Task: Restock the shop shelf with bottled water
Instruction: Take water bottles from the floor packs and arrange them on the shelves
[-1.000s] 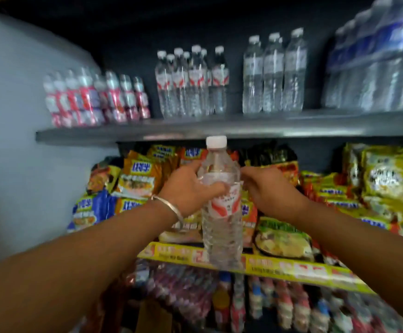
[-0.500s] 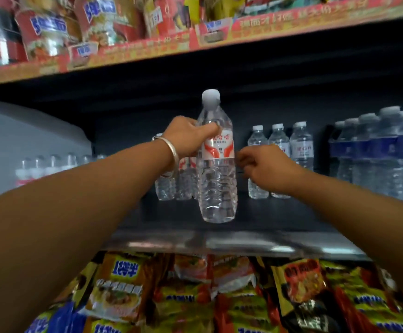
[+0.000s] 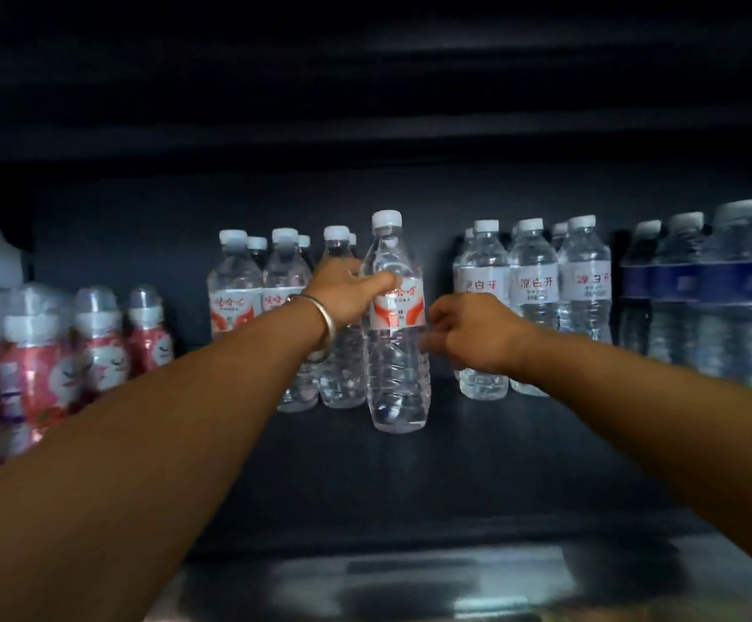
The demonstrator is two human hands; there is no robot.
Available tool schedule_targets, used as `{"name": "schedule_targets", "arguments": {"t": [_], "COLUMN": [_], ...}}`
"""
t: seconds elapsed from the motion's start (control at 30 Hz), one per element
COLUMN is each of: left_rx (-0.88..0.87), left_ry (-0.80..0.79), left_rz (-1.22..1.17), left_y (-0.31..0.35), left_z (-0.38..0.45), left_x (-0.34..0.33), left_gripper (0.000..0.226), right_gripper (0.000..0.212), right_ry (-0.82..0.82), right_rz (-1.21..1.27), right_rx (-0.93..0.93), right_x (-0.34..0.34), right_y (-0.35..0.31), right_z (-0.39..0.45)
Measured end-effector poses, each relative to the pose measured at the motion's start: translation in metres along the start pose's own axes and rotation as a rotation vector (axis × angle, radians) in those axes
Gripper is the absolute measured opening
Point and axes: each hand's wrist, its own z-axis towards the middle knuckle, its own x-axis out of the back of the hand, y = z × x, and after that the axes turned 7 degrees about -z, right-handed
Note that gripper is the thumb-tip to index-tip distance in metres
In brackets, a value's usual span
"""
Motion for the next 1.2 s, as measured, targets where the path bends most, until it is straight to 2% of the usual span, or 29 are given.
{"name": "schedule_targets", "arguments": {"t": [0.17, 0.3, 0.33, 0.4, 0.47, 0.63, 0.87, 1.03, 1.2], "left_rx": [-0.016, -0.027, -0.023, -0.026, -0.047, -0.157, -0.167, -0.199, -0.183], "left_ry": [-0.07, -0.153, -0.167, -0.176, -0.16, -0.015, 0.001, -0.01, -0.043], "left_rz": [-0.023, -0.048, -0.062, -0.057, 0.01, 0.264, 0.409, 0.476, 0.431], "left_y": [-0.011, -0.012, -0.011, -0.011, -0.009, -0.009, -0.02, -0.027, -0.034], "left_z": [0.016, 0.018, 0.017, 0.015, 0.013, 0.012, 0.011, 0.012, 0.014], "left_x": [-0.001, 0.005, 0.007, 0.01, 0.01, 0.006, 0.011, 0.012, 0.012], "left_gripper": [0.016, 0.006, 0.007, 0.022, 0.036, 0.052, 0.052, 0.04, 0.033], "right_gripper": [0.018, 0.018, 0.023, 0.029, 0.024, 0.017, 0.024, 0.033, 0.039], "right_ry": [-0.009, -0.035, -0.042, -0.047, -0.047, -0.046, -0.055, -0.034, -0.013], "right_rz": [0.02, 0.009, 0.009, 0.04, 0.084, 0.244, 0.248, 0.197, 0.169], "right_rx": [-0.074, -0.134, -0.147, -0.174, -0.193, -0.217, -0.231, -0.258, -0.288], "right_x": [-0.014, -0.018, -0.019, -0.02, -0.021, -0.023, -0.029, -0.035, -0.043], "right_y": [0.004, -0.002, -0.004, -0.007, -0.007, -0.005, -0.012, -0.011, -0.01], "right_z": [0.016, 0.024, 0.026, 0.027, 0.028, 0.03, 0.038, 0.049, 0.061]}}
